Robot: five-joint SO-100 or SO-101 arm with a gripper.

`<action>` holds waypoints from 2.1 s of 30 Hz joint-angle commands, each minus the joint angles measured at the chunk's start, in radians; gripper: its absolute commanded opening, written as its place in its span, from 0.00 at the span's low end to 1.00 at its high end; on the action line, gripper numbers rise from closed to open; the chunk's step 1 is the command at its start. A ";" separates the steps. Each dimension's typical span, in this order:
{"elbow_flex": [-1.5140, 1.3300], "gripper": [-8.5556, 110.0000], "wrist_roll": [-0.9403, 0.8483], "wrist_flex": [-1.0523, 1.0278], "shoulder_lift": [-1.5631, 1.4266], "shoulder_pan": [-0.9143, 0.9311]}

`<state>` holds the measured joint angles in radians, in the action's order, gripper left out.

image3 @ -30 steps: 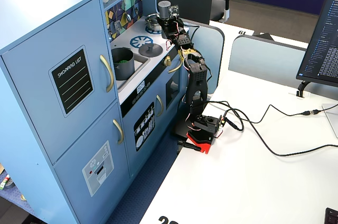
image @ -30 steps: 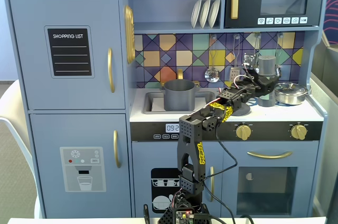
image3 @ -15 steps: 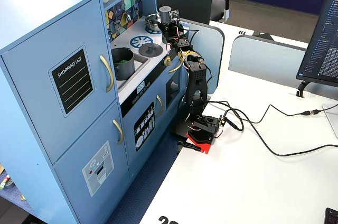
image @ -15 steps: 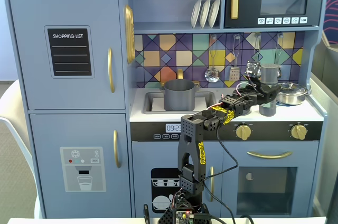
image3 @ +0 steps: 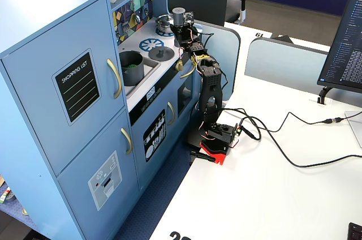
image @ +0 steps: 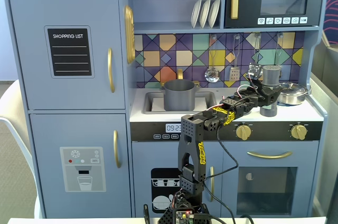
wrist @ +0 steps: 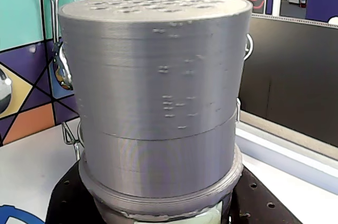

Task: Put salt in the gray recipient

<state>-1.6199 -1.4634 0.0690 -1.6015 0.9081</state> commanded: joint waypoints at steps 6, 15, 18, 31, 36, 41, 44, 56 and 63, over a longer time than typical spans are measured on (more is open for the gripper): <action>-0.026 0.38 -0.069 0.018 -0.051 0.014; -0.110 0.55 -0.078 0.008 -0.190 0.026; -0.166 0.53 -0.087 -0.089 -0.327 0.038; -0.463 0.07 -0.118 -1.166 -1.069 -0.399; -0.762 0.07 -0.118 -1.190 -1.210 -0.742; -1.100 0.07 -0.103 -1.167 -1.347 -0.914; -1.266 0.07 -0.081 -1.134 -1.419 -0.933; -1.496 0.07 -0.018 -1.241 -1.601 -0.847; -1.496 0.07 -0.046 -1.381 -1.618 -0.834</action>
<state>-3.1247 -1.5018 -1.2609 -3.2137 0.0522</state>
